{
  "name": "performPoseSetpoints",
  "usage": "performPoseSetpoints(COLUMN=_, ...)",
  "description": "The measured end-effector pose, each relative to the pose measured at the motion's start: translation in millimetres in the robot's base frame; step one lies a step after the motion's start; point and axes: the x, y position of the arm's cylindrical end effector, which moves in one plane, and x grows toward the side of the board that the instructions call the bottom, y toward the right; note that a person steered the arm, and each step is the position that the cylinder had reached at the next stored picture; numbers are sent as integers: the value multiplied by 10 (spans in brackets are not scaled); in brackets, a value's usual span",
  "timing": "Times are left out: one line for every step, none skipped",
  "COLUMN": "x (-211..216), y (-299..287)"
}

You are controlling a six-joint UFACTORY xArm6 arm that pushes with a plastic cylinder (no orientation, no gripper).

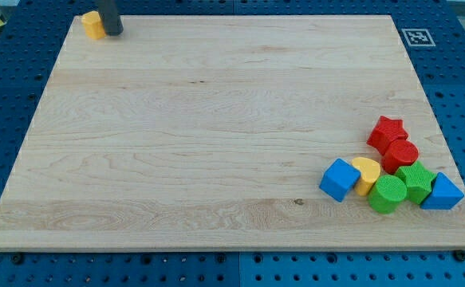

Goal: Push your arm towards the blue triangle

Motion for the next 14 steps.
performPoseSetpoints(x=523, y=438)
performPoseSetpoints(x=1339, y=893)
performPoseSetpoints(x=2266, y=1249)
performPoseSetpoints(x=2500, y=1268)
performPoseSetpoints(x=2500, y=1268)
performPoseSetpoints(x=2605, y=1276)
performPoseSetpoints(x=3059, y=1585)
performPoseSetpoints(x=3600, y=2224)
performPoseSetpoints(x=3771, y=2701)
performPoseSetpoints(x=3769, y=2807)
performPoseSetpoints(x=3777, y=2965)
performPoseSetpoints(x=3768, y=3190)
performPoseSetpoints(x=3775, y=3511)
performPoseSetpoints(x=3773, y=3978)
